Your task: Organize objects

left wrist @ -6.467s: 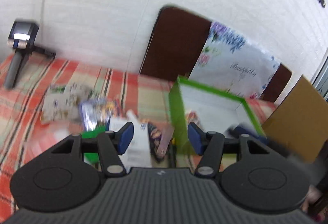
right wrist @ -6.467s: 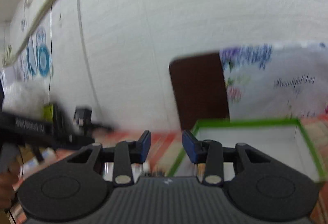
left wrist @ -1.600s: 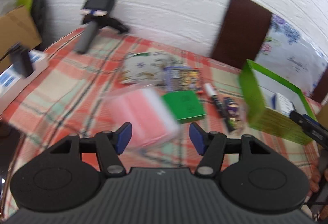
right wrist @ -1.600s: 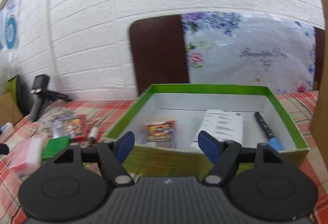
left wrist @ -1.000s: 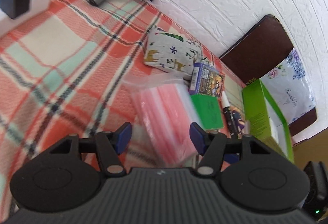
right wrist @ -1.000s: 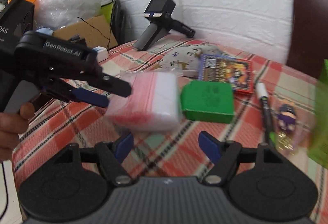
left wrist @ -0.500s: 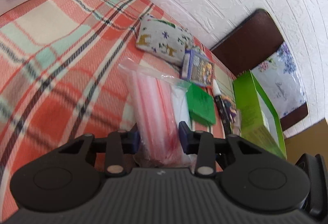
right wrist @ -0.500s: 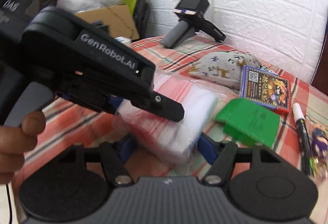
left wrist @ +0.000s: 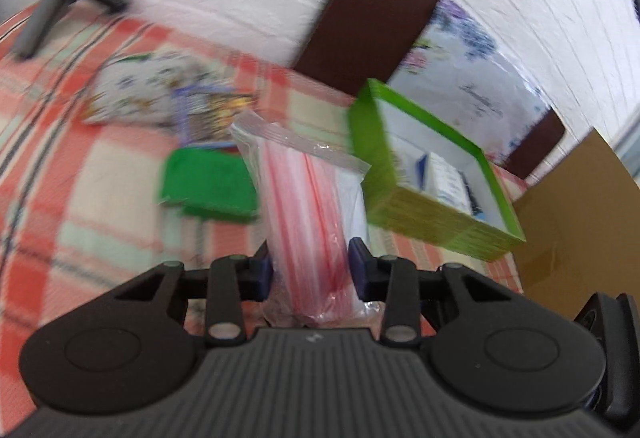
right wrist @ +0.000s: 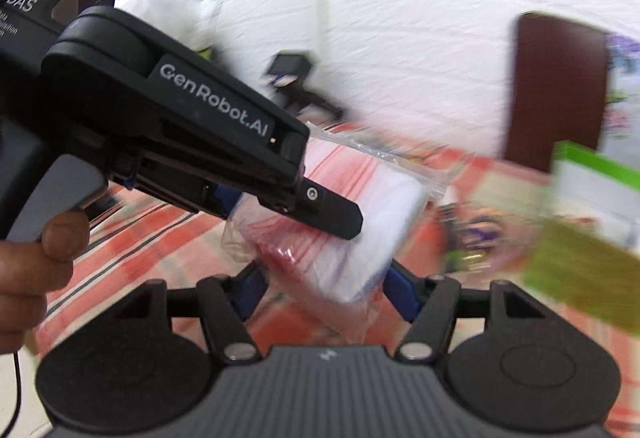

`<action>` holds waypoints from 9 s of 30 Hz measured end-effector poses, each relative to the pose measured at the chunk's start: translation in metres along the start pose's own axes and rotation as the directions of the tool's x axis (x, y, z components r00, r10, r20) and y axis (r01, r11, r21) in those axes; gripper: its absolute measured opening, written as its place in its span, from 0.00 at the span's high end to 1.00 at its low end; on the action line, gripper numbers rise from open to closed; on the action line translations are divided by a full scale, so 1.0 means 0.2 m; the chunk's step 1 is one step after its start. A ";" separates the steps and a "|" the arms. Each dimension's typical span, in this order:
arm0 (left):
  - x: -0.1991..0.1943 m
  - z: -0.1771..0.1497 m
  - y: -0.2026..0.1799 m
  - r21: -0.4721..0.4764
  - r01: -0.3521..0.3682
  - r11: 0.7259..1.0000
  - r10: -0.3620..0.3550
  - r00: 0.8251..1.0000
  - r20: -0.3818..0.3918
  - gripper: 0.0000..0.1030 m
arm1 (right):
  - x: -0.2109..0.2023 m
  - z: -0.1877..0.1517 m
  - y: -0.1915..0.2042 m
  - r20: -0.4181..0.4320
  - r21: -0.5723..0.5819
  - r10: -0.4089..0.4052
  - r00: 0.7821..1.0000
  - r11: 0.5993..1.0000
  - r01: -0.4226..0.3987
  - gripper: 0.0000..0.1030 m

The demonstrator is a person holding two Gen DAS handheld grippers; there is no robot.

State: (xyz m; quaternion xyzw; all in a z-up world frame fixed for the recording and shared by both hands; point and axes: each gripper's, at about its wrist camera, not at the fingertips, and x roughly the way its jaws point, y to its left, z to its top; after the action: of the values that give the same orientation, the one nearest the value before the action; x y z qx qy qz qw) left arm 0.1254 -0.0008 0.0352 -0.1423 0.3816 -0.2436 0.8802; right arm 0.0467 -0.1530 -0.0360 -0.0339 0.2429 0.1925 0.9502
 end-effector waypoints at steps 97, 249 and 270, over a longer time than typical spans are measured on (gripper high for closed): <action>0.01 -0.08 0.42 -0.007 -0.524 0.852 0.524 0.850 0.062 0.42 | 0.09 0.03 -0.02 -0.144 0.103 -0.121 0.982 0.985 0.136 0.28; 0.21 0.05 -0.10 0.017 -0.063 0.998 0.065 0.993 -0.103 0.77 | 0.04 0.05 -0.25 -0.058 0.427 0.126 0.990 0.900 -0.089 0.82; 0.99 0.20 -1.21 0.431 0.096 0.897 -0.041 0.990 -0.137 0.68 | -0.31 -0.05 -1.11 0.057 0.474 -0.495 0.867 0.778 0.413 0.81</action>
State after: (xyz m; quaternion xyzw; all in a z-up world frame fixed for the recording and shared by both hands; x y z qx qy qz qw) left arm 0.1948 -0.3092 0.0481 0.0604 0.3661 -0.3620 0.8552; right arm 0.0776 -0.3805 -0.0215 0.1448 0.1788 -0.1017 0.9678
